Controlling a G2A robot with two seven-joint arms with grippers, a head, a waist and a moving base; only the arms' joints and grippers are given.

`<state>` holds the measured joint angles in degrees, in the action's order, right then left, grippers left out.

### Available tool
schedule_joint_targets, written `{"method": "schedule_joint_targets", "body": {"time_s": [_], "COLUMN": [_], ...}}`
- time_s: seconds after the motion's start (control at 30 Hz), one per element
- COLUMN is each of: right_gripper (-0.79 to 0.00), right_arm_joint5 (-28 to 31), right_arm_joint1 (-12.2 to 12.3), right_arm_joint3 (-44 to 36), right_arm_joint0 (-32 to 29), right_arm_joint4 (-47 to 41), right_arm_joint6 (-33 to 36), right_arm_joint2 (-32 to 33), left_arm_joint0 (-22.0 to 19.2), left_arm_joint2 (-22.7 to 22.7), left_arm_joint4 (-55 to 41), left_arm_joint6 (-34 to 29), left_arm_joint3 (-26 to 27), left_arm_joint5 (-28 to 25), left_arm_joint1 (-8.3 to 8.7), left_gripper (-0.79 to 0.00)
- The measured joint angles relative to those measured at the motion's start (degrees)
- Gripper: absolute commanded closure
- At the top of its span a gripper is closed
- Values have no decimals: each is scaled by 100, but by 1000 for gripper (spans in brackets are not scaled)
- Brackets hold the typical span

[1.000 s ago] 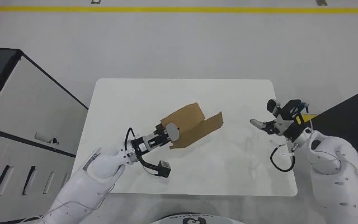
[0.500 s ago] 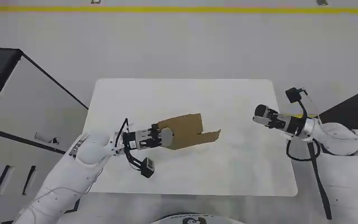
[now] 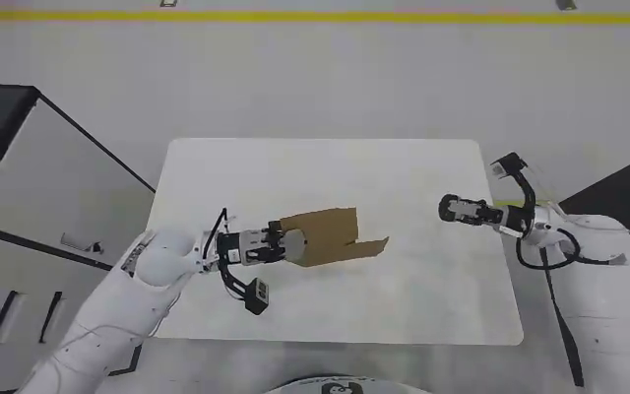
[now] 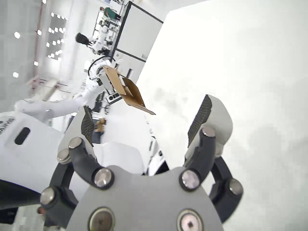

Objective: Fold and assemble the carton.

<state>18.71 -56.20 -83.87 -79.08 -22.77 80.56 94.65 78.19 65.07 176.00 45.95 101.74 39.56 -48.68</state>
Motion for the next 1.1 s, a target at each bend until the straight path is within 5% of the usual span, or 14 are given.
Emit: {"method": "schedule_joint_targets", "body": {"time_s": [0.13,0.3,0.67,0.73,0.97,1.1], "right_gripper": [-785,-785,-785,-785,-785,-785], "right_arm_joint5": [-1103,-1991,-2409,-2317,-231,428], "right_arm_joint1": [-19,11,83,86,145,157], "right_arm_joint3": [474,737,907,826,-142,-493], "right_arm_joint0": [395,780,1002,989,696,534], "right_arm_joint4": [-1002,-1596,-2078,-1982,-235,344], "right_arm_joint6": [699,745,744,654,-433,-820], "right_arm_joint2": [-341,-904,-1346,-1347,-1167,-1140], "left_arm_joint0": [-283,-513,-579,-557,-749,-899], "left_arm_joint2": [36,71,73,36,-234,-374], "left_arm_joint4": [0,0,-1,-60,-927,-1197], "left_arm_joint6": [345,611,729,693,1128,1272], "left_arm_joint3": [-62,-140,-160,-110,-16,-58], "left_arm_joint5": [341,732,961,933,751,603], "left_arm_joint1": [12,-11,-95,-100,-80,-63], "left_gripper": [0,0,0,0,0,0]}}
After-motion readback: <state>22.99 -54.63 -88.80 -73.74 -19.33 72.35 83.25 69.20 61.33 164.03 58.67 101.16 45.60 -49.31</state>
